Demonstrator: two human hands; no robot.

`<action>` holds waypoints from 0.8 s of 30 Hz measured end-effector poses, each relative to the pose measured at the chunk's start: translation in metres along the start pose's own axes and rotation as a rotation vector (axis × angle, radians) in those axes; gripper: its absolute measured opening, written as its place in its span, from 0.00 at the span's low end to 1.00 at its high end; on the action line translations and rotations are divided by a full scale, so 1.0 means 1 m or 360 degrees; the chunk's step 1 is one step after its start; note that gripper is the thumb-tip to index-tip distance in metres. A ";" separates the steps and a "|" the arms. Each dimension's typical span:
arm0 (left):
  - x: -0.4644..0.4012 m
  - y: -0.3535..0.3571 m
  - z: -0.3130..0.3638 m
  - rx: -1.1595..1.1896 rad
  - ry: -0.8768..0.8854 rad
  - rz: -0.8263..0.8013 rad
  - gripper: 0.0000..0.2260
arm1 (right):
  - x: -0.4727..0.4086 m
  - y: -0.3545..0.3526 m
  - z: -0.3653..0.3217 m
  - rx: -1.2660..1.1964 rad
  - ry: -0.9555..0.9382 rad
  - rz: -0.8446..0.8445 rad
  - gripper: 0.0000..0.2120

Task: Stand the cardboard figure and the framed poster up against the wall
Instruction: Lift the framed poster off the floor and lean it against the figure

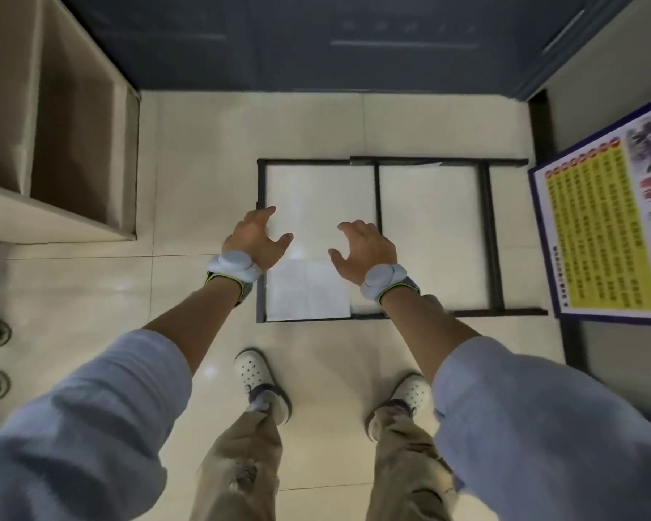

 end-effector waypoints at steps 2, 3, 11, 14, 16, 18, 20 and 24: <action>-0.024 0.018 -0.037 0.0077 -0.0014 -0.0021 0.30 | -0.018 0.049 -0.003 -0.0011 0.0082 -0.0037 0.22; -0.023 0.025 -0.042 0.0102 -0.0019 -0.0036 0.30 | -0.017 0.058 0.001 -0.0018 0.0093 -0.0060 0.23; -0.094 0.155 -0.170 0.0336 -0.0247 -0.0202 0.29 | -0.053 0.252 0.034 -0.0019 0.0151 -0.0312 0.23; -0.108 0.211 -0.199 0.0401 -0.0324 -0.0275 0.30 | -0.056 0.312 0.058 -0.0012 0.0171 -0.0443 0.23; -0.126 0.249 -0.218 0.0435 -0.0377 -0.0272 0.30 | -0.063 0.352 0.076 -0.0024 0.0163 -0.0441 0.23; -0.138 0.279 -0.230 0.0462 -0.0420 -0.0275 0.30 | -0.065 0.383 0.094 -0.0021 0.0151 -0.0489 0.23; -0.152 0.314 -0.244 0.0507 -0.0476 -0.0267 0.30 | -0.067 0.419 0.112 -0.0001 0.0122 -0.0514 0.22; -0.177 0.369 -0.259 0.0551 -0.0506 -0.0249 0.30 | -0.078 0.481 0.144 0.0051 0.0047 -0.0586 0.20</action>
Point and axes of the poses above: each hand's wrist, its own x-axis away from the middle knuckle, its own y-axis out of the palm, z = x × y, the point moved 8 cm from there along -x, towards the middle knuckle, and after that the axes turned 12 degrees about -x, right-handed, at the moved point
